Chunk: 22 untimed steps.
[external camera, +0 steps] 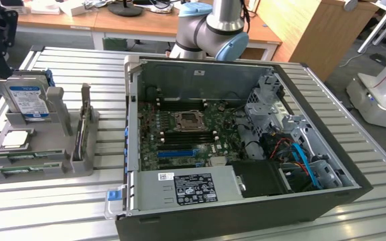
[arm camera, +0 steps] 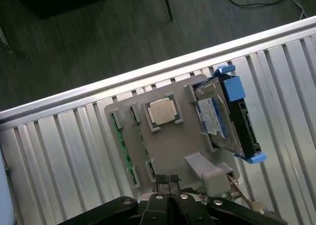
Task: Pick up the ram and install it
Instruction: 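Pick up the ram and move it above insertion slot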
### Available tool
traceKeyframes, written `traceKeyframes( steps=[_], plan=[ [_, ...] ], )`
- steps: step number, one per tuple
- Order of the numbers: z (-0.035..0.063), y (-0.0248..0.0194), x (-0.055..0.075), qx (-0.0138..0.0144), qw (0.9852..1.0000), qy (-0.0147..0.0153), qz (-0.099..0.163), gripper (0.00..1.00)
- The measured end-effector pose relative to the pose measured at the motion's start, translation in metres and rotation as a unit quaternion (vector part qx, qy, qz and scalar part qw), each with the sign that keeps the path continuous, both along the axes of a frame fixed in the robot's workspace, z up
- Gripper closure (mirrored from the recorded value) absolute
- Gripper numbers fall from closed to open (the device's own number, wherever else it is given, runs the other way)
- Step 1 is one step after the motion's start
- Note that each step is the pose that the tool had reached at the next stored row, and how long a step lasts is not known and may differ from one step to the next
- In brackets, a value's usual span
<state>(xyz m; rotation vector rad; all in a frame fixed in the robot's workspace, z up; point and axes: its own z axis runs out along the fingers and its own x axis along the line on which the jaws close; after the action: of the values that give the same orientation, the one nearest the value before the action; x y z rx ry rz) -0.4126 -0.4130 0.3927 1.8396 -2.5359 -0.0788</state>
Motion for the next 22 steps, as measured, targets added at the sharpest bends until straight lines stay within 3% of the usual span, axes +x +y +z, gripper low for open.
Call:
traceKeyframes(
  steps=[5, 11, 22],
  plan=[
    [0.0000, 0.0000, 0.0000, 0.0000, 0.9996, 0.0000, 0.028, 0.89],
    [0.0000, 0.0000, 0.0000, 0.0000, 0.9981, 0.0000, 0.061, 0.89],
    [-0.0001, 0.0000, 0.0000, 0.0000, 0.9965, 0.0000, 0.084, 0.89]
  ],
)
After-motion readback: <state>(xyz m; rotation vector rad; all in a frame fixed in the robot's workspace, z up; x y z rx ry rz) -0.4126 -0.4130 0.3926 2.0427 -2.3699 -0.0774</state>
